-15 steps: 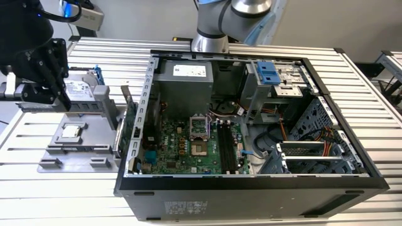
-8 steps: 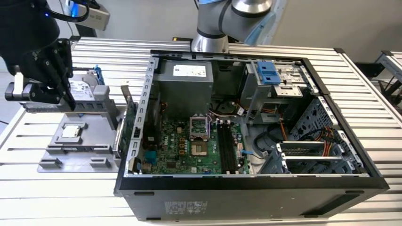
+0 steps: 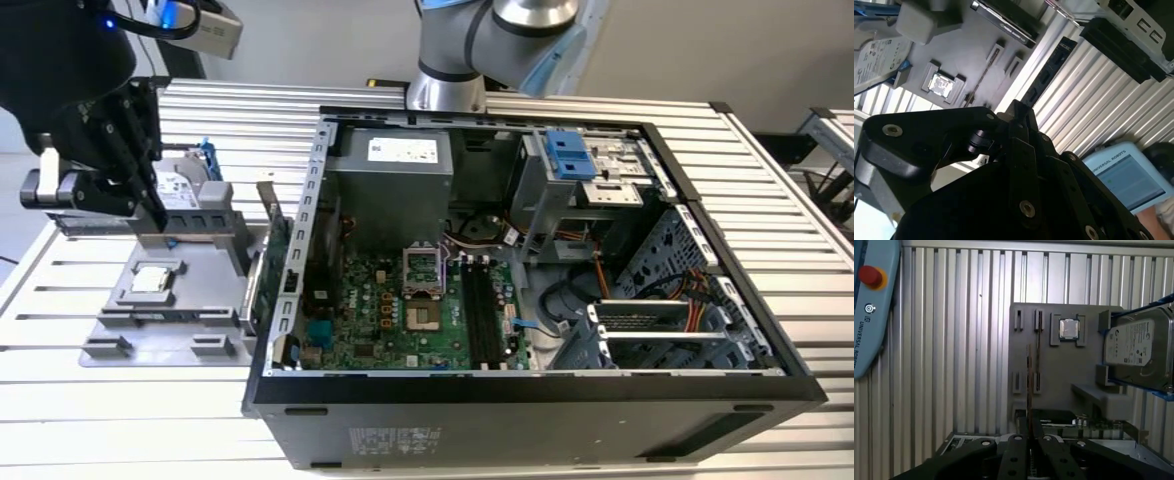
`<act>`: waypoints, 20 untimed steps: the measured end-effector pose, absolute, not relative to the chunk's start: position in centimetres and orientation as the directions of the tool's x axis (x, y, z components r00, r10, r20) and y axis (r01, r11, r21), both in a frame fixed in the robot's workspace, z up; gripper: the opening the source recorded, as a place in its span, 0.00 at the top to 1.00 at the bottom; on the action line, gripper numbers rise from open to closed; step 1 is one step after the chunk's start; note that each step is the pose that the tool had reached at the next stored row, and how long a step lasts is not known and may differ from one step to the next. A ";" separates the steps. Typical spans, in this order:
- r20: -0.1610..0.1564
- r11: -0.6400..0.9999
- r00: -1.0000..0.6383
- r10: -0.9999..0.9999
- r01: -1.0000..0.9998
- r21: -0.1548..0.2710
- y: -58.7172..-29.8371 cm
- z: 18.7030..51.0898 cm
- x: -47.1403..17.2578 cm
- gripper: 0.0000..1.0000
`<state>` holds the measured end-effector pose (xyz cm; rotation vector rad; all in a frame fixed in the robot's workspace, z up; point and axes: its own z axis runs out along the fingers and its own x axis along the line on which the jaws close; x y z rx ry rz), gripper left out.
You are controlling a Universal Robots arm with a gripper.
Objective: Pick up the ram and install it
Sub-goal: 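Pick up the ram and move it above insertion slot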
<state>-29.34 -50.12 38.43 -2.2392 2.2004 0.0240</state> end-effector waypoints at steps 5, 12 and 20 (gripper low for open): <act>-0.012 -0.019 0.019 -1.000 -1.000 0.009 -50.0 38.6 -28.8 1.00; -0.012 -0.021 0.021 -1.000 -1.000 0.009 -50.0 38.6 -27.6 1.00; -0.012 -0.024 0.024 -1.000 -1.000 0.009 -49.9 38.6 -26.1 1.00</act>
